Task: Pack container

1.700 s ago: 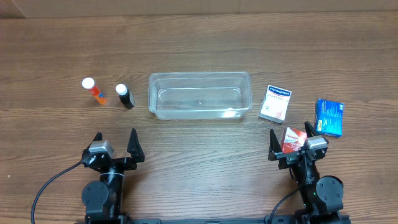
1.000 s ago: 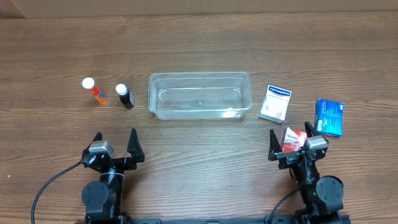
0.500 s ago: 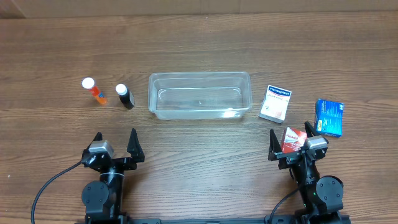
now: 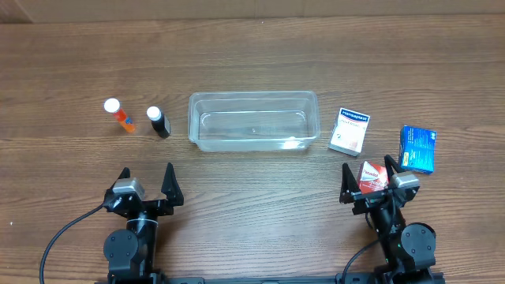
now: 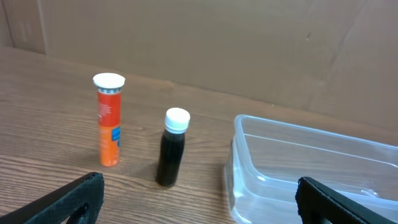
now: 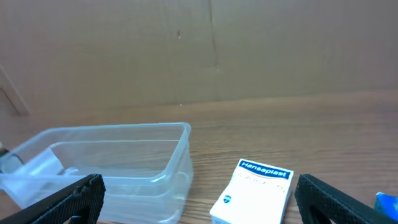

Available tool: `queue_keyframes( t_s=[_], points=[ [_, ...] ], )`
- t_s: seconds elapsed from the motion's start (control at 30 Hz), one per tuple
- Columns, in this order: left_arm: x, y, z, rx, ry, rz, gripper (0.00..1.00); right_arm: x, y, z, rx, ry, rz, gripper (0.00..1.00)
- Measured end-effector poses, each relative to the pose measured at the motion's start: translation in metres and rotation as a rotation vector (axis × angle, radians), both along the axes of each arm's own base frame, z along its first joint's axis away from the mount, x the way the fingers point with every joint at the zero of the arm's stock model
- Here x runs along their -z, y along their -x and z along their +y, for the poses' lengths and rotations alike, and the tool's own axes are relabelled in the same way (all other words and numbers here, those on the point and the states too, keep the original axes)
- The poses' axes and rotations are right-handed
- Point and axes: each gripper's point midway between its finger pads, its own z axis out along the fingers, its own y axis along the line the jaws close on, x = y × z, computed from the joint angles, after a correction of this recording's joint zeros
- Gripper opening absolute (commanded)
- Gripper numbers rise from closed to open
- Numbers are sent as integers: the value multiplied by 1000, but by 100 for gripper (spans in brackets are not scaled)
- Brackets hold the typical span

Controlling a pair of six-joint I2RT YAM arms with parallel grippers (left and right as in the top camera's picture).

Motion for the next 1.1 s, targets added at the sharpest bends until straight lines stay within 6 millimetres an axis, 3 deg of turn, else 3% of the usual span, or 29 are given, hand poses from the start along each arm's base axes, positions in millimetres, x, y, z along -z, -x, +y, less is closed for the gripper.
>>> queue_keyframes(
  t_s=[0.13, 0.23, 0.47, 0.7, 0.8, 0.97, 1.1],
  points=[
    [3, 4, -5, 23, 24, 51, 100, 16, 2, 1, -3, -22, 96, 100],
    [2, 13, -7, 32, 30, 140, 100, 12, 7, 0, -4, -17, 185, 100],
    [-72, 15, -7, 40, 8, 259, 100, -39, 4, 1, 5, -3, 378, 100],
    [-88, -5, -6, 56, 4, 767, 100, -50, -11, 14, -16, 27, 842, 100],
    [-92, 2, -6, 63, 21, 1003, 100, -50, -15, 19, -25, 40, 990, 100],
    [-107, -27, -4, 82, 12, 1140, 100, -43, -24, 16, 1, 61, 1078, 100],
    [-118, -58, -3, 76, 16, 1118, 100, -43, -29, -5, 76, 28, 1079, 100]
  ],
)
